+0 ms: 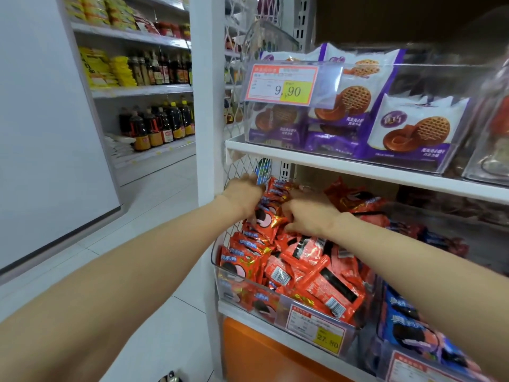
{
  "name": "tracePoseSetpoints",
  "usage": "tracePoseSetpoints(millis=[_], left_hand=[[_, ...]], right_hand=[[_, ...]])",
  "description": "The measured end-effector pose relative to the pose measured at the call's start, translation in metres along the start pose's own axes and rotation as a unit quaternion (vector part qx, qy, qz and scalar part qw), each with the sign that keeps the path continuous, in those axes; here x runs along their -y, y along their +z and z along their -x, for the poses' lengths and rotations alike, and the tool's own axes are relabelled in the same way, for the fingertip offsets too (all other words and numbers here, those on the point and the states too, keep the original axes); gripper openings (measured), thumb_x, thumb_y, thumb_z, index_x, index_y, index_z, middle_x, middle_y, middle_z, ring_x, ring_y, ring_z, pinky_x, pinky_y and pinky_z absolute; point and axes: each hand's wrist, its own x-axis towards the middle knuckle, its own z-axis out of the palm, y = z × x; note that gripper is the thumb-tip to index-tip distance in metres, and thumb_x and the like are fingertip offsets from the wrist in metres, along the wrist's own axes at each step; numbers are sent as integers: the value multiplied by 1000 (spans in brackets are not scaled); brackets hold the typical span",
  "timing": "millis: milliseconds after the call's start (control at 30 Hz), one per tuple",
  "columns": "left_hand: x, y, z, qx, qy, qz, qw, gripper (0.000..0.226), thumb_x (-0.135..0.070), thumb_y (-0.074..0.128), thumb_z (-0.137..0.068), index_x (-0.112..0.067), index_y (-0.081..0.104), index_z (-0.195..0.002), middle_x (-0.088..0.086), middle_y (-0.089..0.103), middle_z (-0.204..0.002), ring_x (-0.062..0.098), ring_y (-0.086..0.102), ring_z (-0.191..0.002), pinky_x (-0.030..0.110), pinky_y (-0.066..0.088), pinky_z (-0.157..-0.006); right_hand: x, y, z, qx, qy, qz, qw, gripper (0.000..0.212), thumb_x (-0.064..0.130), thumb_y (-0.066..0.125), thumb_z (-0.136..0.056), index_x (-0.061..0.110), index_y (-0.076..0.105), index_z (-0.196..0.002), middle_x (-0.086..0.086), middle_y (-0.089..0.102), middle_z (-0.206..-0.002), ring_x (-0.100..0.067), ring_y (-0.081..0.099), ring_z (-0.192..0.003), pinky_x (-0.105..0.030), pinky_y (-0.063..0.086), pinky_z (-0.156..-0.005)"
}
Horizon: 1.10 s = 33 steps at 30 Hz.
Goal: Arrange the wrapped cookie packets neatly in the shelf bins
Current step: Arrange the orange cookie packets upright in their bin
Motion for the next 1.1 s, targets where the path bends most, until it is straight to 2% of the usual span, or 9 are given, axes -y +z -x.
tracePoseSetpoints(millis=[100, 233, 400, 500, 600, 667, 767, 967, 1100], left_hand=[[0, 0, 1, 6, 0, -11, 1000, 69, -41, 75, -73, -10, 47, -128, 12, 43, -127, 29, 41, -122, 41, 43, -93], [-3, -6, 8, 2, -5, 32, 999, 69, -36, 76, -73, -6, 44, -127, 15, 39, -130, 31, 40, -123, 42, 44, -93], [-14, 4, 47, -79, -32, 189, 978, 39, -15, 58, -90, -6, 44, -125, 12, 40, -125, 28, 44, -115, 38, 43, -83], [-19, 22, 68, -54, 10, 229, 972, 43, -20, 51, -94, -10, 39, -134, 9, 35, -135, 24, 40, -124, 33, 38, -93], [-25, 36, 71, -21, 44, 238, 970, 56, -27, 47, -97, -17, 23, -147, 9, 13, -154, 24, 18, -141, 31, 23, -113], [-29, 42, 68, 12, 46, 238, 970, 59, -29, 42, -98, -23, 13, -150, 10, -1, -158, 26, 5, -145, 35, 14, -118], [-29, 47, 63, 33, 37, 234, 971, 57, -29, 36, -100, -31, 9, -150, 13, -10, -157, 30, -1, -144, 40, 13, -118], [-26, 40, 57, 89, 25, 235, 968, 55, -25, 30, -102, -34, 6, -150, 17, 0, -157, 38, 15, -140, 41, 19, -114], [-28, 38, 54, 98, 9, 216, 971, 56, -21, 31, -101, -33, 6, -150, 19, 15, -154, 39, 19, -136, 40, 20, -112]], right_hand=[[-5, 5, -1, 11, 7, -15, 1000, 12, 28, 62, -86, 18, 67, -91, -3, 56, -103, -24, 55, -100, -30, 48, -74], [-9, 0, -6, 31, 6, -35, 999, 18, 33, 70, -82, 17, 70, -91, -1, 63, -100, -20, 58, -97, -24, 40, -70], [-23, -6, -7, 97, -5, -93, 991, 16, 30, 68, -84, 16, 67, -90, -1, 62, -98, -18, 57, -97, -23, 39, -76], [-23, -10, -12, 71, -2, -147, 987, 24, 31, 69, -83, 17, 66, -103, -1, 60, -104, -17, 55, -96, -25, 43, -79], [-21, -15, -21, 20, 0, -192, 981, 28, 23, 69, -83, 20, 64, -111, -1, 60, -116, -19, 55, -108, -29, 45, -89], [-19, -13, -26, 26, -6, -197, 980, 34, 18, 68, -84, 20, 62, -118, 1, 58, -124, -18, 52, -114, -28, 42, -94], [-16, -7, -30, 58, -5, -186, 981, 38, 14, 65, -86, 19, 58, -123, -2, 55, -128, -19, 51, -116, -31, 43, -98], [-20, -5, -36, 59, -1, -177, 982, 23, 16, 65, -86, 14, 67, -109, -1, 59, -113, -14, 53, -102, -21, 37, -80], [-23, -3, -38, 59, 6, -208, 976, 16, 12, 67, -84, 11, 70, -100, 2, 58, -97, -14, 55, -96, -20, 37, -76]])
